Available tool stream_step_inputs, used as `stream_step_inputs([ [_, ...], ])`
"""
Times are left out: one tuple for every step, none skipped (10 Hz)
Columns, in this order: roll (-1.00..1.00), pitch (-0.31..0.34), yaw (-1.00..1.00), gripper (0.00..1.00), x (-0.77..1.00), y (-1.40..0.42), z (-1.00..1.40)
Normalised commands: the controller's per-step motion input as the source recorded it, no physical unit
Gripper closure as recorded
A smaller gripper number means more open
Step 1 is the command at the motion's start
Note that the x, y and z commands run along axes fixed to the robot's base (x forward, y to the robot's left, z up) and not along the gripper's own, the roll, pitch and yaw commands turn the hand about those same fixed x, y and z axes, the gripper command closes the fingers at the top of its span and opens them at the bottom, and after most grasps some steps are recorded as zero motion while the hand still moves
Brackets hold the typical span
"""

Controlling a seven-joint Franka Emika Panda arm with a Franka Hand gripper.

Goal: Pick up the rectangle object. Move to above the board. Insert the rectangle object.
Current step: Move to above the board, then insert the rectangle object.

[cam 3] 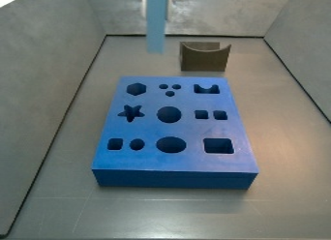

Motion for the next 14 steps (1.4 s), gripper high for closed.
stream_step_inputs([
  [0.1,0.015,0.0,1.0,0.19,-0.36,-0.13],
  [0.08,0.005,0.01,1.0,0.11,-0.22,-0.06],
  [0.0,0.0,0.0,1.0,0.02,0.0,0.0],
  [0.0,0.0,0.0,1.0,0.03,0.0,0.0],
  [0.0,0.0,0.0,1.0,0.02,0.0,0.0],
  [0.0,0.0,0.0,1.0,0.04,0.0,0.0],
  [0.0,0.0,-0.01,1.0,-0.04,0.0,0.0],
  [0.0,-0.014,-0.29,1.0,-0.27,0.02,0.0],
  [-0.01,-0.049,-0.47,1.0,-0.33,0.03,0.0],
  [-0.01,0.0,-0.83,1.0,-0.3,0.01,-0.04],
  [0.0,0.0,-0.99,1.0,-0.05,0.0,-0.08],
  [0.0,0.0,-1.0,1.0,0.0,0.0,-0.11],
  [0.0,0.0,-1.0,1.0,0.0,0.0,-0.12],
  [0.0,0.0,-1.0,1.0,0.0,0.0,-0.13],
])
